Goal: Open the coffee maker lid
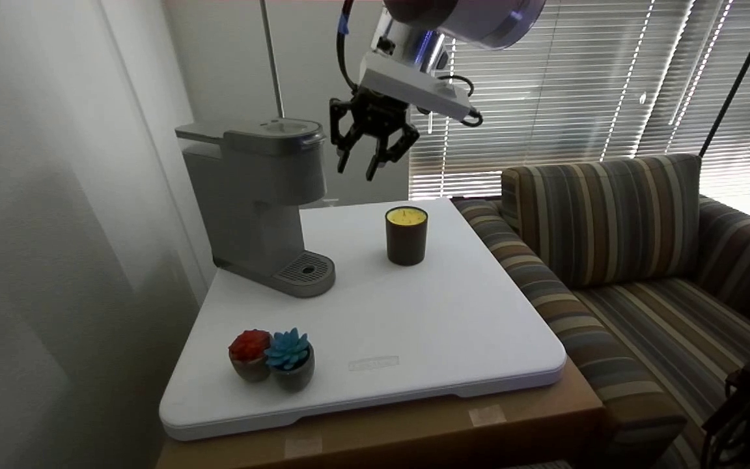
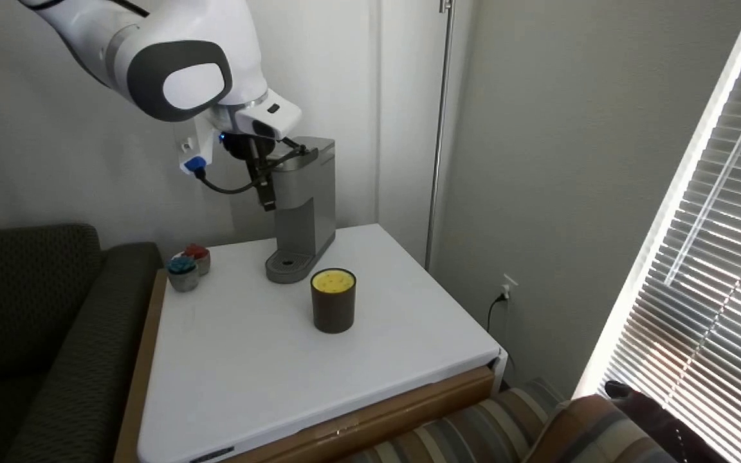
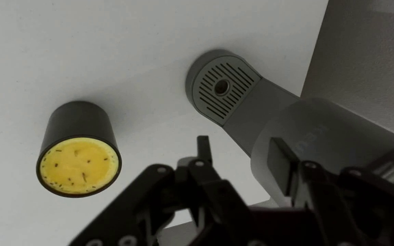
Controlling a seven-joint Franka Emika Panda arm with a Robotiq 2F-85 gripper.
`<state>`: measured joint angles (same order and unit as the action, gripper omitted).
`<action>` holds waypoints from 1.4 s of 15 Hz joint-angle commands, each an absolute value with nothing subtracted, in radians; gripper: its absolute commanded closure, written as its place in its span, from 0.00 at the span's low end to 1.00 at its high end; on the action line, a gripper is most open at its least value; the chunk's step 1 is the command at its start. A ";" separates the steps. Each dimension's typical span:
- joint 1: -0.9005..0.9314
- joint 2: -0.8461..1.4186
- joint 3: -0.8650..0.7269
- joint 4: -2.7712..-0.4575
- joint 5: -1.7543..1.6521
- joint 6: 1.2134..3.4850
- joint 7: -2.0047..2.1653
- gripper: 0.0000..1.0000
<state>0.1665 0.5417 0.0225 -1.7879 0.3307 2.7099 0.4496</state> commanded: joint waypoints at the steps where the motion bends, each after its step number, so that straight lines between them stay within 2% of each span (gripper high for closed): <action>1: 0.180 0.568 0.002 -1.762 0.302 2.777 0.491 0.82; 4: 0.200 0.577 -0.024 -1.763 0.300 2.873 0.552 1.00; 9: 0.192 0.594 -0.010 -1.759 0.332 2.948 0.602 1.00; 15: 0.112 0.594 0.120 -1.736 0.451 2.929 0.555 1.00; 21: 0.091 0.591 0.142 -1.727 0.484 2.941 0.546 1.00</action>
<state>0.1179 0.5794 0.1131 -1.7474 0.4490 2.9166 0.5829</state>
